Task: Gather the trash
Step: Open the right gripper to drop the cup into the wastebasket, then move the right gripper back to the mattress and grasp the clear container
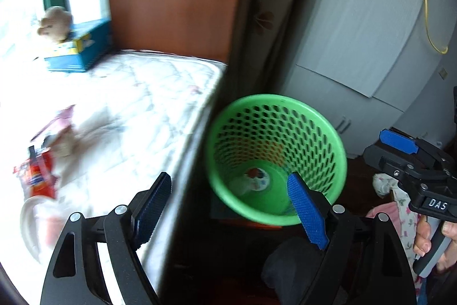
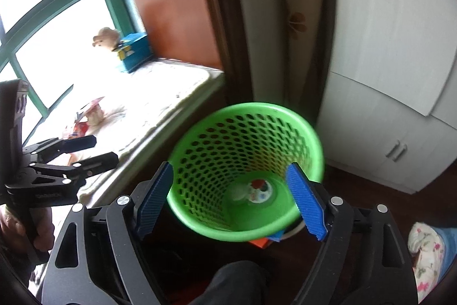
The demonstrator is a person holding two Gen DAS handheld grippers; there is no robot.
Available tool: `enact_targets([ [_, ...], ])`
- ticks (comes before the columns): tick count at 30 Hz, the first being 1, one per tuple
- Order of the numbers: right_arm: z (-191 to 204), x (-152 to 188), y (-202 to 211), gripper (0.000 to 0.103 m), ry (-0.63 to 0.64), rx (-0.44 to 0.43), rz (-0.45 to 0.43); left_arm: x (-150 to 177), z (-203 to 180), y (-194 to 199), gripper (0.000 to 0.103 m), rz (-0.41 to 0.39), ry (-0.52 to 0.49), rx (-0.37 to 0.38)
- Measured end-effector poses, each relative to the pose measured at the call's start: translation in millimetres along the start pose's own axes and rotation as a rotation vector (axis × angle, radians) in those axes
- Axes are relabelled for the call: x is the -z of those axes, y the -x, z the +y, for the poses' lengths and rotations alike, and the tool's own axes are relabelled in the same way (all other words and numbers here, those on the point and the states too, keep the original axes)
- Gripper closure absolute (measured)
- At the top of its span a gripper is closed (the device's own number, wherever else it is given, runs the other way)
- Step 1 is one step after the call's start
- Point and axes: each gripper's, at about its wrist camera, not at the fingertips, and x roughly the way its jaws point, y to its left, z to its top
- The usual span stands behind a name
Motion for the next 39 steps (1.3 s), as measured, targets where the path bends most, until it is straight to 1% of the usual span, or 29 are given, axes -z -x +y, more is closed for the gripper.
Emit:
enact_targets([
  [9, 59.2, -5.0, -13.1, 0.021, 0.079, -0.091, 0.020, 24.4, 73.3, 53.0, 0.023, -0.046, 0.121, -0.118],
  [18, 136.2, -7.1, -36.1, 0.021, 0.153, -0.217, 0.081, 54.4, 144.8, 96.2, 0.023, -0.080, 0.268, -0.225],
  [21, 163.4, -8.6, -46.8, 0.021, 0.166, -0.257, 0.110, 66.7, 165.4, 108.5, 0.023, -0.088, 0.321, -0.247],
  [26, 207.0, -7.3, -64.9, 0.021, 0.170, -0.321, 0.167, 84.2, 189.7, 126.5, 0.023, -0.104, 0.375, -0.289],
  [30, 232.8, -7.0, -82.0, 0.021, 0.138, -0.366, 0.223, 97.4, 205.7, 139.1, 0.023, -0.114, 0.409, -0.318],
  [35, 263.8, -7.6, -100.3, 0.025, 0.113, -0.393, 0.280, 110.8, 220.9, 149.4, 0.023, -0.122, 0.449, -0.337],
  [37, 274.4, -7.9, -108.2, 0.028, 0.100, -0.407, 0.307, 115.3, 225.8, 152.4, 0.023, -0.127, 0.464, -0.338],
  [39, 283.2, -8.1, -116.5, 0.028, 0.089, -0.408, 0.330, 120.1, 229.3, 155.3, 0.023, -0.130, 0.476, -0.340],
])
